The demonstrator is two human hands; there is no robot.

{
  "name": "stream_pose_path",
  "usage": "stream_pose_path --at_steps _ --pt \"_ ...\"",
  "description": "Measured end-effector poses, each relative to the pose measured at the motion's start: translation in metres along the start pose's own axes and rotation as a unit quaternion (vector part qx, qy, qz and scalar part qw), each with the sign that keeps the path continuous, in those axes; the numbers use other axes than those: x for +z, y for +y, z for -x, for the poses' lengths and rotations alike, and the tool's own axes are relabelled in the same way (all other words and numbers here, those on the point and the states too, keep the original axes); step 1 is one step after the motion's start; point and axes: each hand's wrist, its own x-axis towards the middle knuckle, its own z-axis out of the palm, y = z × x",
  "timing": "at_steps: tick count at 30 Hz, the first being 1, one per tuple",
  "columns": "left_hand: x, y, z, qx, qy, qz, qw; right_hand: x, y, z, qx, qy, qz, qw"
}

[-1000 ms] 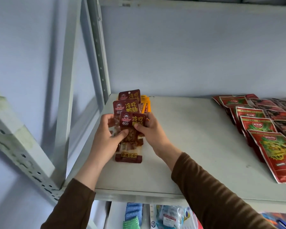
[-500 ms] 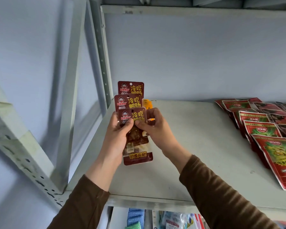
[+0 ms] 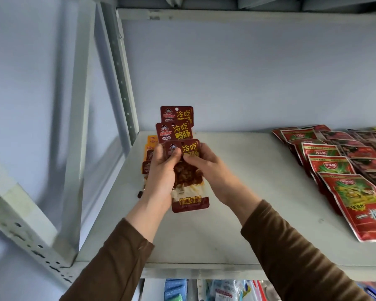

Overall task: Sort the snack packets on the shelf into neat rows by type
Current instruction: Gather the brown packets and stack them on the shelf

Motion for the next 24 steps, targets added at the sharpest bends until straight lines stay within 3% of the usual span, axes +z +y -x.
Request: stream_pose_path --at_steps 6,10,20,24 --pt "0.08 -0.035 -0.034 -0.05 -0.056 -0.105 0.992 -0.066 -0.009 -0.001 -0.002 0.156 0.015 0.988" --pt "0.138 -0.071 -0.057 -0.1 -0.116 -0.15 0.977 -0.141 -0.011 -0.014 0.069 0.221 0.046 0.972" --pt "0.226 -0.139 -0.122 -0.06 -0.111 -0.32 0.939 -0.257 0.008 -0.085 0.184 0.285 0.224 0.914" --pt "0.236 -0.147 -0.143 -0.028 -0.102 -0.431 0.896 -0.27 0.017 -0.105 0.175 0.298 0.309 0.886"
